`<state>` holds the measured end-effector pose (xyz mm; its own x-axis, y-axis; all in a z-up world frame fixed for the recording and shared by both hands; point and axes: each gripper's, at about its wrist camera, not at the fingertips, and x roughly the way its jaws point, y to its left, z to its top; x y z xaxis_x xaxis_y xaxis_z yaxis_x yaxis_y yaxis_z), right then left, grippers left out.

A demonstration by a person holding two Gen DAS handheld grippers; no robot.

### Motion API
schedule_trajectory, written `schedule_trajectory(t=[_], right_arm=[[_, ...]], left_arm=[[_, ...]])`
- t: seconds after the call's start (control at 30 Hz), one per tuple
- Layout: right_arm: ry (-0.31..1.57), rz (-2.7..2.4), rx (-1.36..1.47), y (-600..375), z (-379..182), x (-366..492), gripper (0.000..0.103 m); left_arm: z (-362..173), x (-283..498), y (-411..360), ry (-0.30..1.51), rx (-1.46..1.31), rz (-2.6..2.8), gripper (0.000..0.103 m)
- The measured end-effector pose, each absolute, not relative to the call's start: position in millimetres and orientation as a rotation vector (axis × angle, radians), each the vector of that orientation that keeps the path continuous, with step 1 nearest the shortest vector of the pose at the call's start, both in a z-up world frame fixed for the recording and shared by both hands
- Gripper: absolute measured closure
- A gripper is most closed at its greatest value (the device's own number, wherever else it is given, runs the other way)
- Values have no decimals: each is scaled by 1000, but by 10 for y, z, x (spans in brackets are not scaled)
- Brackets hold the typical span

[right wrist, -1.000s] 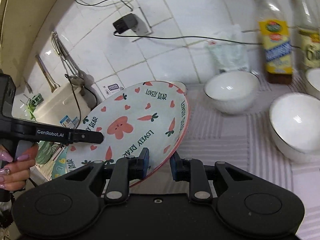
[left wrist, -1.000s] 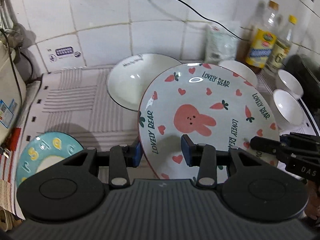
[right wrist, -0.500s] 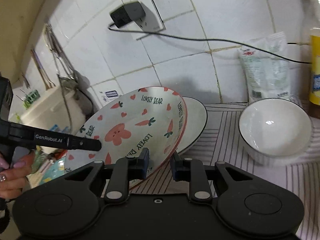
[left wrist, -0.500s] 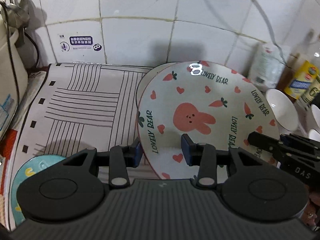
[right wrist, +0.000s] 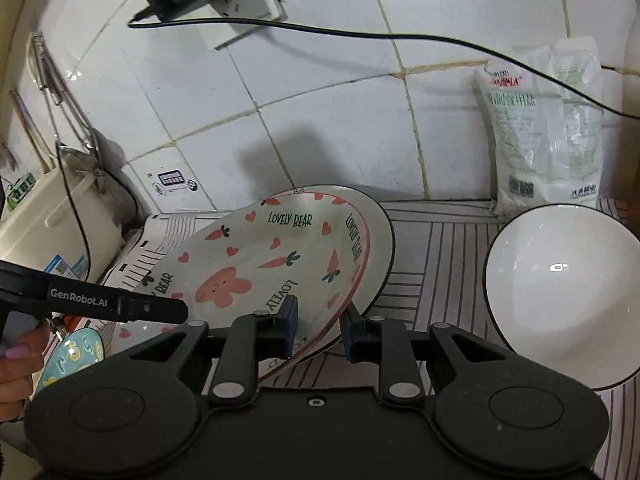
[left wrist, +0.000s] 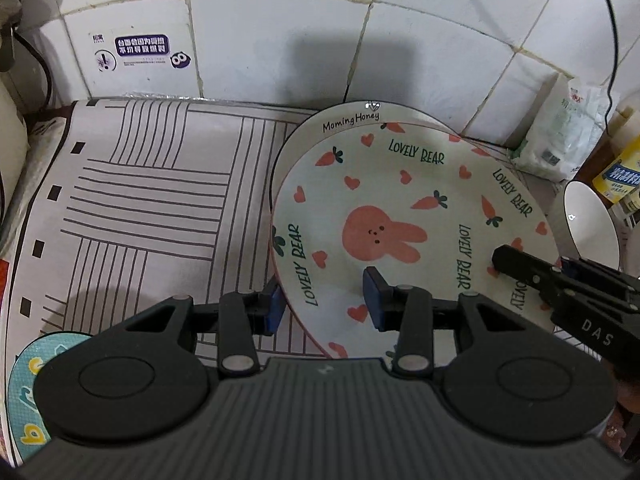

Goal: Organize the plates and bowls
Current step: 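Carry the bunny plate with both grippers and lower it onto the white plate, then open both grippers and pull back from the plate stack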

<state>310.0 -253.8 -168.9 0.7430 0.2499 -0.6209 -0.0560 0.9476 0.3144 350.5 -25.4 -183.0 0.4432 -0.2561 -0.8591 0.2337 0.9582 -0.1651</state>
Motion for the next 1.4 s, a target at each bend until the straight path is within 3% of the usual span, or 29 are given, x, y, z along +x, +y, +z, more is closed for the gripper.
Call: schedule_trajectory(t=[0.4, 0.57, 1.13, 1.4], right_arm=[[814, 49, 259, -2357, -1606, 3130, 75], [831, 7, 216, -2284, -1623, 3194, 69], [756, -95, -17, -2083, -1795, 3366, 64], [706, -60, 70, -2216, -1701, 3189, 65]], left_arm=[[-1901, 3590, -256, 1127, -49, -293, 63], [-1887, 3557, -344, 1098, 5, -276, 62], [-1922, 3658, -507, 1102, 86, -185, 63], [-1771, 3425, -417, 1050, 128, -188, 64]])
